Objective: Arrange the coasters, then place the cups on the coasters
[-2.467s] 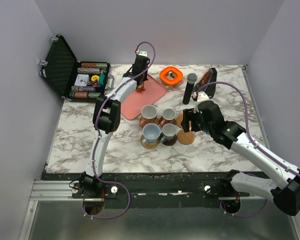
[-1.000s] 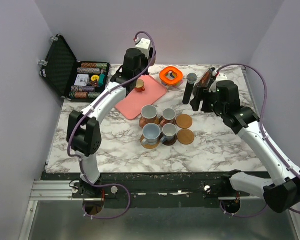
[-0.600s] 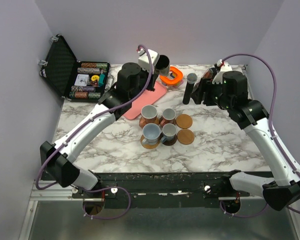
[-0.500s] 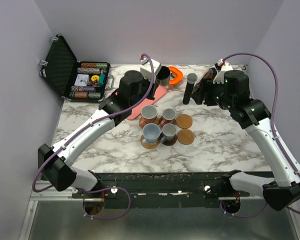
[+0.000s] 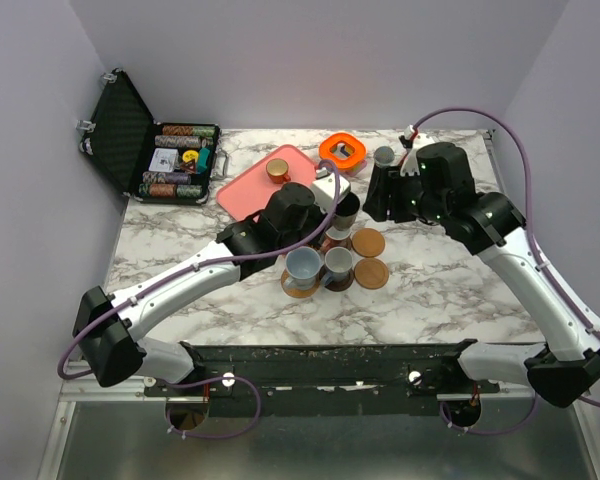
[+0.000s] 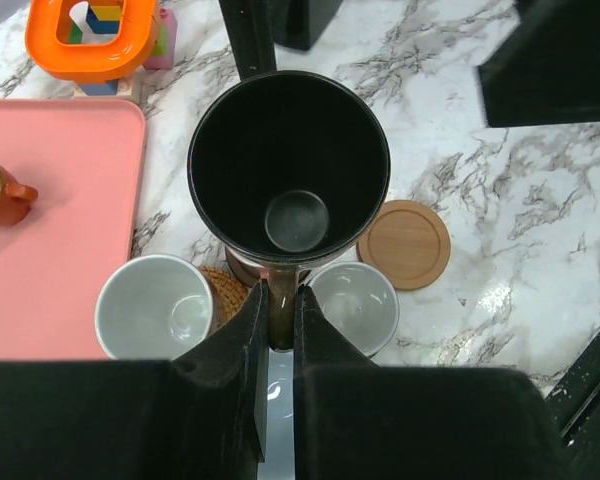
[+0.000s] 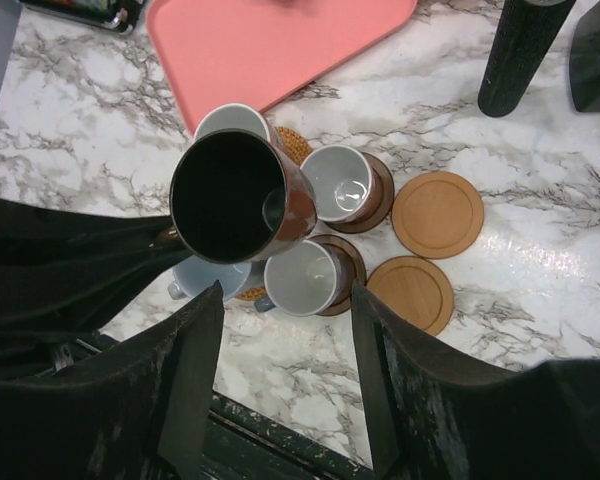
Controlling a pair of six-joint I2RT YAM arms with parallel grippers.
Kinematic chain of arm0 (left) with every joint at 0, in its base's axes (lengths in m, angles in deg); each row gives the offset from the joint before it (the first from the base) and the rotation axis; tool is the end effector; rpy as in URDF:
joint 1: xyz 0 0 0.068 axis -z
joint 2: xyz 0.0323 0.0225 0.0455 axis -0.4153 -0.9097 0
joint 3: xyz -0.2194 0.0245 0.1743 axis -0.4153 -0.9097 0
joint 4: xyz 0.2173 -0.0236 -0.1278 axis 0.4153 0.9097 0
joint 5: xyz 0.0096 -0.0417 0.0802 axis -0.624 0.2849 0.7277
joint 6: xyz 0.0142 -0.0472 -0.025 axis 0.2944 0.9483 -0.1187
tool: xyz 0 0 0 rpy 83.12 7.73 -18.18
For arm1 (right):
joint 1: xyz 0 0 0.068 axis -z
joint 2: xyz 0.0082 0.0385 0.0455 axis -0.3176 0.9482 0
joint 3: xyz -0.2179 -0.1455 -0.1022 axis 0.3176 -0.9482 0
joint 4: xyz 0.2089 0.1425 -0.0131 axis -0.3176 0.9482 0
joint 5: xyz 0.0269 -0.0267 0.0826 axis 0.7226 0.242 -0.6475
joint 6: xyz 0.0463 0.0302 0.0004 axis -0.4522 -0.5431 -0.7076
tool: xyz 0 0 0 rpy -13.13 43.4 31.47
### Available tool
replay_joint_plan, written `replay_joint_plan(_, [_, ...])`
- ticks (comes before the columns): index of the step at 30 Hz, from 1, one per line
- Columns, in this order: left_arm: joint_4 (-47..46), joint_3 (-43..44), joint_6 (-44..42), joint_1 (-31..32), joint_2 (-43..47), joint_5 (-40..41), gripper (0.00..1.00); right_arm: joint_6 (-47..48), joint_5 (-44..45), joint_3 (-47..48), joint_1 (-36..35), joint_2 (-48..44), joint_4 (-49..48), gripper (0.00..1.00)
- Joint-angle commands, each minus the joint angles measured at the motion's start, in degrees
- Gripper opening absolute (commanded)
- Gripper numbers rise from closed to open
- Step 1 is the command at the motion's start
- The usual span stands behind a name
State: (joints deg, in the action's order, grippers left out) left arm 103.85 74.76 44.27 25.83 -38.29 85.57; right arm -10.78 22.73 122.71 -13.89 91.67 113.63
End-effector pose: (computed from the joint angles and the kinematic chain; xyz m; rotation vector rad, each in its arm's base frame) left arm 0.1991 -0.2349 0.3554 0.7240 1.8938 -0.5230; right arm 0.1980 0.1250 0.4228 -0.2105 2.1818 0.5184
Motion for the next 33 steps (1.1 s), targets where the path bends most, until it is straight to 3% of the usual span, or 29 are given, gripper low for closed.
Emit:
replay_joint_plan(1, [-3.8,-0.8,-0.4,1.3,2.8,1.1,0.00,-1.8,4.0,2.1,-2.3,3.6,1.8,0.60])
replay_joint_plan(10, [-4.0,-1.3,-0.2,3.2,2.5,0.9,0.00,-1.8,9.1,2.1,-3.1,6.8,0.9,0.58])
replay_joint_plan(19, [-3.8,-1.3,-1.0,4.4,2.4,0.8,0.00,-0.8,7.6,0.5,-3.1,9.3,0.3,0.57])
replay_joint_plan(29, [-4.2,-1.5,-1.7,5.0,2.3,0.8,0.00,0.6,6.0,0.1,-3.2,10.1,-0.3,0.27])
replay_joint_plan(33, [-4.1,-1.6,-1.9,5.1,2.3,0.8,0.00,0.9,5.5,-0.3,-3.1,10.4,-0.8,0.02])
